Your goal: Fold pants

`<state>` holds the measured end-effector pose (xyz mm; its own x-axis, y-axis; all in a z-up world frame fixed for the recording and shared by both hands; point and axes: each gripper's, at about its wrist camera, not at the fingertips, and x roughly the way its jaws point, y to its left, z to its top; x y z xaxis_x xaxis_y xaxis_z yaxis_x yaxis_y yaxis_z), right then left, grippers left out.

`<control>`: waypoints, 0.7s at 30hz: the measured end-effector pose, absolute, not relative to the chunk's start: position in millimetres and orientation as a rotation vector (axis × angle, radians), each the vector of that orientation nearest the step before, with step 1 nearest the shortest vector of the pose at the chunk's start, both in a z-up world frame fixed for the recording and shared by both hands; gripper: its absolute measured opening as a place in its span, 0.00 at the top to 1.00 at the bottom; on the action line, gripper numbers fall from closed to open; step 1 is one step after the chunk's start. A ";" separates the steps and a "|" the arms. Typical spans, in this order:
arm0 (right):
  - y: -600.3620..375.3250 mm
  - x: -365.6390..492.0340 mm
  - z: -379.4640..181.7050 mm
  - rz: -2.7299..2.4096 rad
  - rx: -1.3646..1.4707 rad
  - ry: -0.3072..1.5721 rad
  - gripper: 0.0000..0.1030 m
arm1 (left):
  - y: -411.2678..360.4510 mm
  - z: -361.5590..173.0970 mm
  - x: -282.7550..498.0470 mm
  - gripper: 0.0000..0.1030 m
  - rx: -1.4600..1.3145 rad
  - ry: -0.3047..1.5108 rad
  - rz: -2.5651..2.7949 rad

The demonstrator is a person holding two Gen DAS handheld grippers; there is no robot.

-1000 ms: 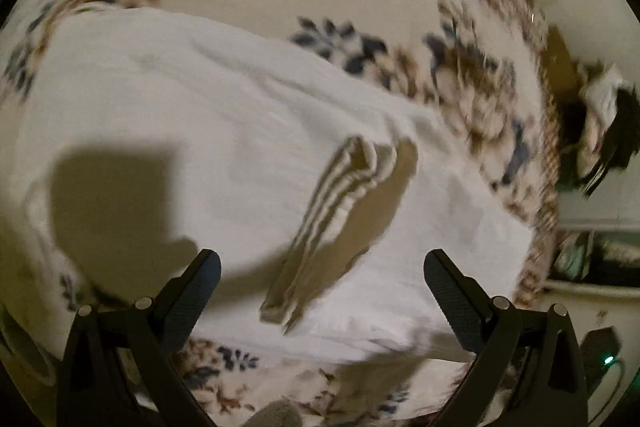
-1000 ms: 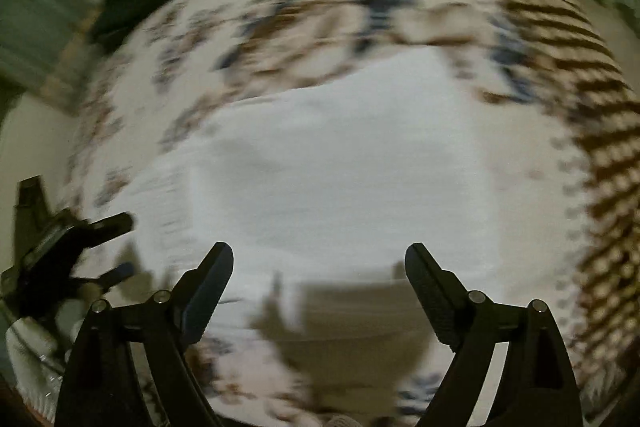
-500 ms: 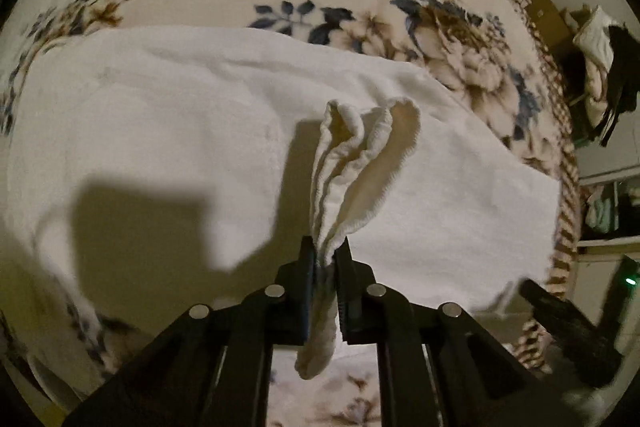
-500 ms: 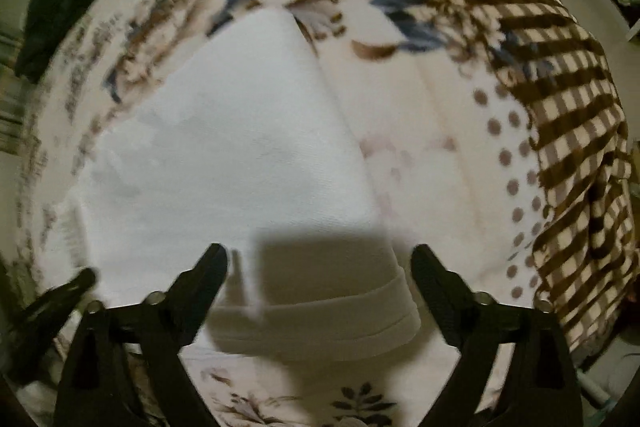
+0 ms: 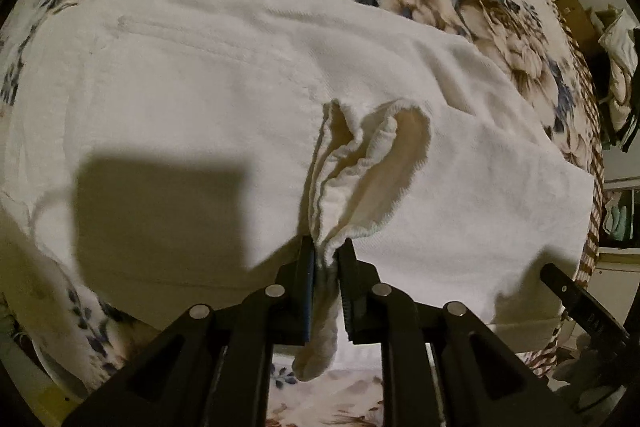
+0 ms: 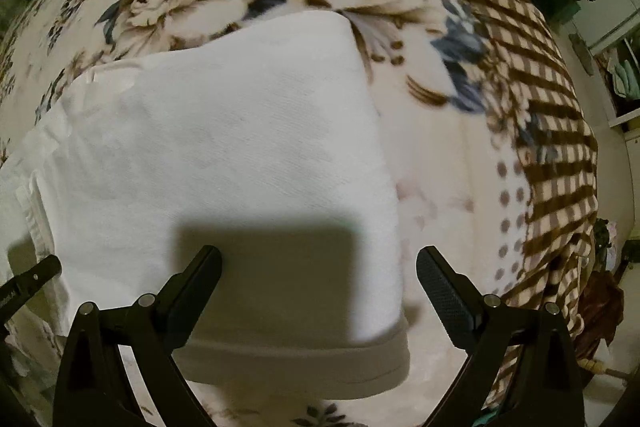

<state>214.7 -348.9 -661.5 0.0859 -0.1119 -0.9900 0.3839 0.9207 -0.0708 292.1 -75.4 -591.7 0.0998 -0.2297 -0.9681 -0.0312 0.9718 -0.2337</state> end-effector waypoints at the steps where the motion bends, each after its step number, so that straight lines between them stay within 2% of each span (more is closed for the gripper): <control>1: -347.5 216.2 -661.0 -0.372 0.224 1.442 0.03 | -75.2 -591.1 291.4 0.89 -0.219 1.467 -0.144; 8: -334.2 227.7 -655.8 -0.356 0.197 1.441 0.03 | -81.5 -579.2 287.8 0.86 -0.216 1.475 -0.104; 11: -327.6 229.3 -652.1 -0.348 0.200 1.441 0.03 | -78.3 -577.3 291.0 0.69 -0.240 1.493 -0.080; 14: -322.9 225.0 -643.5 -0.328 0.217 1.433 0.03 | -59.4 -564.2 290.4 0.65 -0.357 1.486 -0.078; 16: -319.8 225.4 -637.7 -0.301 0.242 1.424 0.03 | -39.1 -551.1 286.5 0.58 -0.452 1.444 -0.082; 18: -314.8 227.9 -632.6 -0.276 0.261 1.411 0.03 | -6.1 -535.2 278.4 0.40 -0.547 1.362 -0.066; 20: -308.1 232.0 -627.0 -0.247 0.273 1.401 0.03 | 26.5 -530.9 271.4 0.31 -0.631 1.306 -0.025; 21: -303.0 234.9 -624.8 -0.228 0.277 1.397 0.03 | 42.0 -533.8 267.2 0.31 -0.681 1.290 -0.002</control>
<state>234.9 -303.0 -624.8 0.1603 0.0058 -0.9870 0.3190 0.9460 0.0574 267.2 42.0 -533.8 0.3056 -0.3680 -0.8782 -0.3654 0.8063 -0.4651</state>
